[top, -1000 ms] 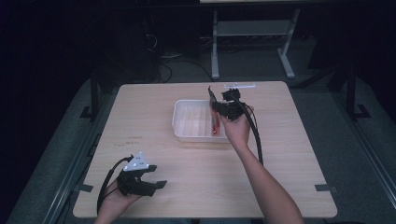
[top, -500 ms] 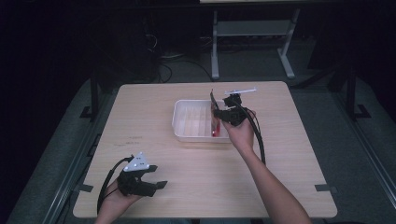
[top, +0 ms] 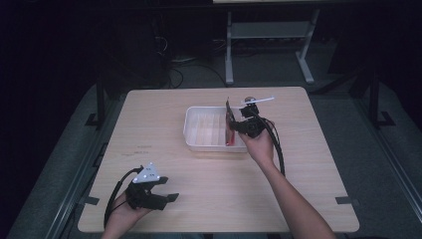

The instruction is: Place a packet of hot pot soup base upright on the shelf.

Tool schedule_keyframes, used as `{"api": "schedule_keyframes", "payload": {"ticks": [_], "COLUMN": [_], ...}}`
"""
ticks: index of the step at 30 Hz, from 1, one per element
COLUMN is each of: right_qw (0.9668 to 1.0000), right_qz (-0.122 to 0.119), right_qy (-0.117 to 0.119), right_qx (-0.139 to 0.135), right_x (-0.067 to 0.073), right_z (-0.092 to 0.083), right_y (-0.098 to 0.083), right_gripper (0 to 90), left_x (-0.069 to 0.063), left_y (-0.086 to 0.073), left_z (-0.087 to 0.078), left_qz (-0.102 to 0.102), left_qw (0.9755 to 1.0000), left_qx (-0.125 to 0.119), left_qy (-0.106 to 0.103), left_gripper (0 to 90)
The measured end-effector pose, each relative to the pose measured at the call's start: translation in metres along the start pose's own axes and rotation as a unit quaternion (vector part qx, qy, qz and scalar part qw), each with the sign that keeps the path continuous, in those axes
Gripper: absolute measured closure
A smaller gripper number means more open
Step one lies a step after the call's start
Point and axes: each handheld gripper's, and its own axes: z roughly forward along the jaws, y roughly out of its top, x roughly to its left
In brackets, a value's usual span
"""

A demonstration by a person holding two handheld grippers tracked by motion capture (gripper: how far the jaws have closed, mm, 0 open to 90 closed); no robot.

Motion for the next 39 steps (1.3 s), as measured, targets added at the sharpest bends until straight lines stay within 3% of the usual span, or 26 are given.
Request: {"api": "schedule_keyframes", "payload": {"ticks": [39], "right_qw": [0.9998], "right_qz": [0.002], "right_qy": [0.01], "right_qx": [0.018], "right_x": [-0.002], "right_z": [0.003], "right_y": [-0.015], "right_gripper": [89.8], "left_x": [-0.001], "left_y": [-0.001], "left_z": [0.003], "left_qz": [0.006], "left_qw": [0.9999], "left_qx": [0.011], "left_qy": [0.007], "left_gripper": [29.4]}}
